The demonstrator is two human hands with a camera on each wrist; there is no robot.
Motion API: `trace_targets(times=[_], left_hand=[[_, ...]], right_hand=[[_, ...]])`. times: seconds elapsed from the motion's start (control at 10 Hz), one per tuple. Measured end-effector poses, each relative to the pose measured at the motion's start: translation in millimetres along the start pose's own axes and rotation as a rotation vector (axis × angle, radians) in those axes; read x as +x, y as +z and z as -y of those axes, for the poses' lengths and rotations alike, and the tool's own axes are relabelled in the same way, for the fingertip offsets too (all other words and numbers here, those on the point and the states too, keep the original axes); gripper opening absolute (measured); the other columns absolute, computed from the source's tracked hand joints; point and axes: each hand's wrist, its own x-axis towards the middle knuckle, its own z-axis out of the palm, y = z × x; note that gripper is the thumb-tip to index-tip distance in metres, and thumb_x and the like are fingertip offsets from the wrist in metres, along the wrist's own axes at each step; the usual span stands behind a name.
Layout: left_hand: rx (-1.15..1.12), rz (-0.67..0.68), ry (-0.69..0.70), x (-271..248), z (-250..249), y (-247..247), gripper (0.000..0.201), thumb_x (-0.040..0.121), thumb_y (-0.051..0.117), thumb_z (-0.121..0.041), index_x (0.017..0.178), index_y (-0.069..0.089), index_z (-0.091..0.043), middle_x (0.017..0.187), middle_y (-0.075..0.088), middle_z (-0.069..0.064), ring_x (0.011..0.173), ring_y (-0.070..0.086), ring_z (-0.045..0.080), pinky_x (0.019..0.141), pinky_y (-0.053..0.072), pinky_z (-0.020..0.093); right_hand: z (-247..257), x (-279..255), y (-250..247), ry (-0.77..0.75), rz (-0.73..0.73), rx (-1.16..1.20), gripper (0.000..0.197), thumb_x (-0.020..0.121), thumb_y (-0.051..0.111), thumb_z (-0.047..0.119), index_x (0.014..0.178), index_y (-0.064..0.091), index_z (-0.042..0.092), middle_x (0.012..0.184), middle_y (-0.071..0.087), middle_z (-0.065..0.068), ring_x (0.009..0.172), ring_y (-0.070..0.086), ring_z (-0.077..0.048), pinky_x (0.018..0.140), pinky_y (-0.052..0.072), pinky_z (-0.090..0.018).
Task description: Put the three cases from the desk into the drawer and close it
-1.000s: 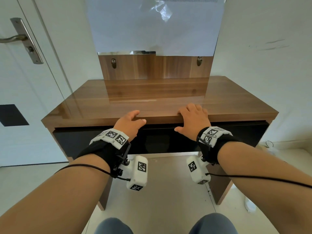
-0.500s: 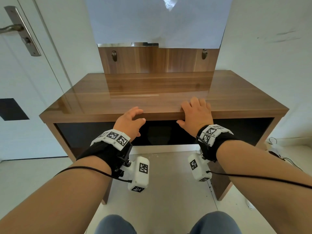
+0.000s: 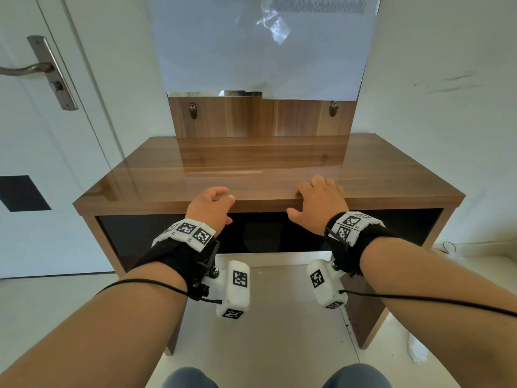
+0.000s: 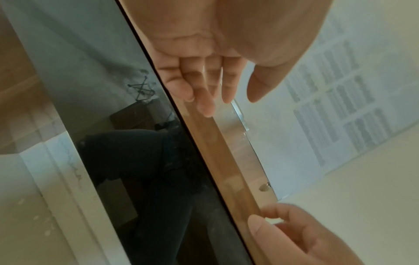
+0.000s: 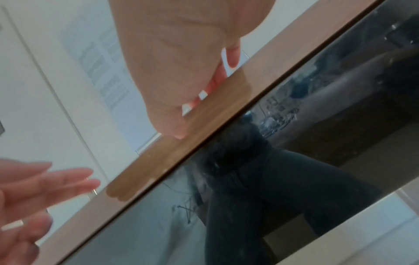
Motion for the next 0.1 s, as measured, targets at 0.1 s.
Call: trace_targets(times=[0.1], left_hand=[[-0.095,-0.067,-0.046,1.3,-4.4,-5.2,0.038,0.089,0.048,-0.032,0.126,0.052,-0.024,0.117,0.059,-0.003,0.067,0.062,0.011,0.078,0.053,0.033]], right_hand=[[-6.1,1.4,-6.0,0.031,0.027,0.096,0.048,0.084,0.049,0.051,0.121,0.055,0.021,0.122,0.053,-0.005,0.117,0.047,-0.027,0.101,0.037,-0.041]])
